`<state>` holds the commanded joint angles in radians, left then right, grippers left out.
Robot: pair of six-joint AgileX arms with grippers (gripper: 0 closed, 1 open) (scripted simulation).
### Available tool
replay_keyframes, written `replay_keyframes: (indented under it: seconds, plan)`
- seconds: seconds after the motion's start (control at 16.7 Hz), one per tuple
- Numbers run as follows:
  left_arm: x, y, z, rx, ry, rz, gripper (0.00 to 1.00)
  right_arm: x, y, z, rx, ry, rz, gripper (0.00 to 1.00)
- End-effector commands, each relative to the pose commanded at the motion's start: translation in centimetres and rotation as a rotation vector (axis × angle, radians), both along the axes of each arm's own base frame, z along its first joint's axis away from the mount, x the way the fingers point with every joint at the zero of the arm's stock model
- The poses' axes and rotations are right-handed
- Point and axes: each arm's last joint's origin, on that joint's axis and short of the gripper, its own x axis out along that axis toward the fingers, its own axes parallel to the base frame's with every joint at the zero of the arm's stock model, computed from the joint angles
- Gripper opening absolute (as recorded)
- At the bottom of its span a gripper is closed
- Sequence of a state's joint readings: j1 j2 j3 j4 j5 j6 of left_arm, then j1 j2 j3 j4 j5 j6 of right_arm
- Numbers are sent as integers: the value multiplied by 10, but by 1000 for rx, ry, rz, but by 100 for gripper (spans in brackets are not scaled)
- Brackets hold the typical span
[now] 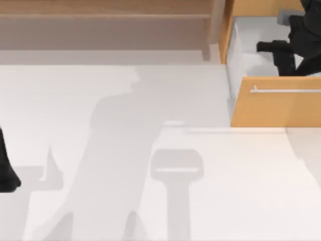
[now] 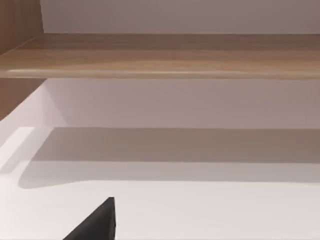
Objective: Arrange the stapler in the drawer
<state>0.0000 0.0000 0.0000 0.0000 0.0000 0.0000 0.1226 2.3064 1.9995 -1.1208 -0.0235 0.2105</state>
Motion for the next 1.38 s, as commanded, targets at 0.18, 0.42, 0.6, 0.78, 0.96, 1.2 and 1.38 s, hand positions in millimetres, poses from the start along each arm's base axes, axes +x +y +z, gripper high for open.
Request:
replay_keyframes:
  seconds: [0.18,0.42,0.6,0.78,0.96,1.2,1.38]
  plan:
    - [0,0,0,0,0,0,100,1,-2,-17,-1,71,61,0]
    - [0,0,0,0,0,0,100,1,-2,-17,-1,74,63,0]
    - [0,0,0,0,0,0,100,1,0,-19,-2,70,65,0]
    - [0,0,0,0,0,0,100,1,-1,-25,-2,72,63,0]
    - [0,0,0,0,0,0,100,1,-2,-27,-1,74,63,0]
    - [0,0,0,0,0,0,100,1,-2,-27,-1,74,63,23]
    - [0,0,0,0,0,0,100,1,-2,-27,-1,74,63,45]
